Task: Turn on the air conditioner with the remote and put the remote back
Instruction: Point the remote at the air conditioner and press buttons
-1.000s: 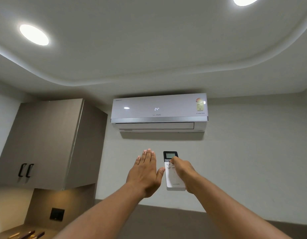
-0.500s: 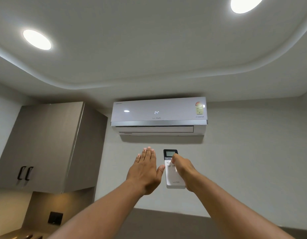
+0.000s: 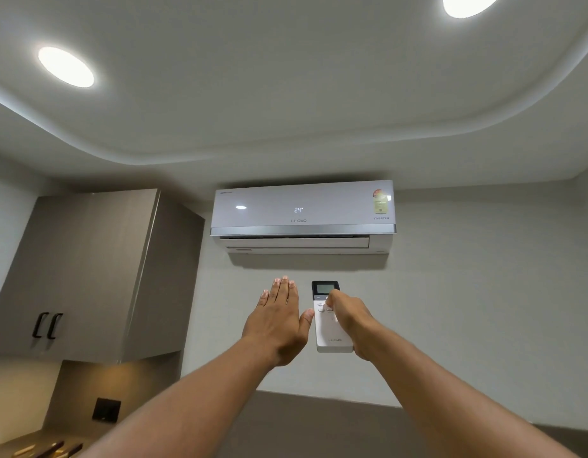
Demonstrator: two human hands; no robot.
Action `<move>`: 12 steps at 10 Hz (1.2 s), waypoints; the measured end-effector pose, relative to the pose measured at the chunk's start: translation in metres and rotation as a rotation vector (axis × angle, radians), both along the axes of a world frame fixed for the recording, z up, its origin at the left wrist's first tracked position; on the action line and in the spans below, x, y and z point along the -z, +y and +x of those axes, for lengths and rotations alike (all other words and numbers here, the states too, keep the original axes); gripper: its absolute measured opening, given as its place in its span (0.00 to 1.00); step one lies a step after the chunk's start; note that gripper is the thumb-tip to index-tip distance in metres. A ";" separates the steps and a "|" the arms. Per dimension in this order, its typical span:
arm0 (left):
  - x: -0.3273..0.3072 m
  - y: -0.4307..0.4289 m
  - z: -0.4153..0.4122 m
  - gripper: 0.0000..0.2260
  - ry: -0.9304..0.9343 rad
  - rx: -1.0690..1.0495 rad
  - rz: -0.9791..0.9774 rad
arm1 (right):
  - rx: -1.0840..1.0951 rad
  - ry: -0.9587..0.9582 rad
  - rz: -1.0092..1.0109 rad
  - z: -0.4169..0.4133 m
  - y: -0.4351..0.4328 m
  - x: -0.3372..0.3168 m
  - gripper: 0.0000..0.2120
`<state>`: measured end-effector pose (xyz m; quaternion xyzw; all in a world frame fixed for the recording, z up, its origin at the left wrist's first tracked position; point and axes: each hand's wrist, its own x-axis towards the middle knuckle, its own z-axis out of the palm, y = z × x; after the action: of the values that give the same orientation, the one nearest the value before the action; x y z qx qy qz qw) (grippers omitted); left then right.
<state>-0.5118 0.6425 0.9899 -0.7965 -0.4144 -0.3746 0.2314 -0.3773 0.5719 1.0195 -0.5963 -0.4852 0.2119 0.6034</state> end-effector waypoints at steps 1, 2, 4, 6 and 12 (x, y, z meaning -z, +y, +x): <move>0.001 0.000 0.001 0.32 0.002 0.002 -0.005 | 0.002 -0.006 -0.001 0.000 0.000 0.002 0.08; 0.002 -0.001 0.002 0.32 0.008 0.010 -0.014 | -0.003 -0.002 0.000 0.002 0.000 0.005 0.07; 0.003 -0.003 0.003 0.32 0.022 0.017 -0.019 | 0.003 -0.007 0.000 0.005 -0.002 0.007 0.07; 0.002 -0.003 0.005 0.32 0.023 0.021 -0.015 | 0.012 -0.009 0.007 0.006 -0.003 0.006 0.09; 0.000 -0.007 0.003 0.32 0.034 0.013 0.000 | 0.003 -0.012 0.016 0.006 -0.007 0.006 0.10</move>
<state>-0.5086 0.6358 0.9898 -0.8055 -0.4050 -0.3626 0.2360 -0.3711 0.5648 1.0139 -0.5933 -0.4897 0.2034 0.6056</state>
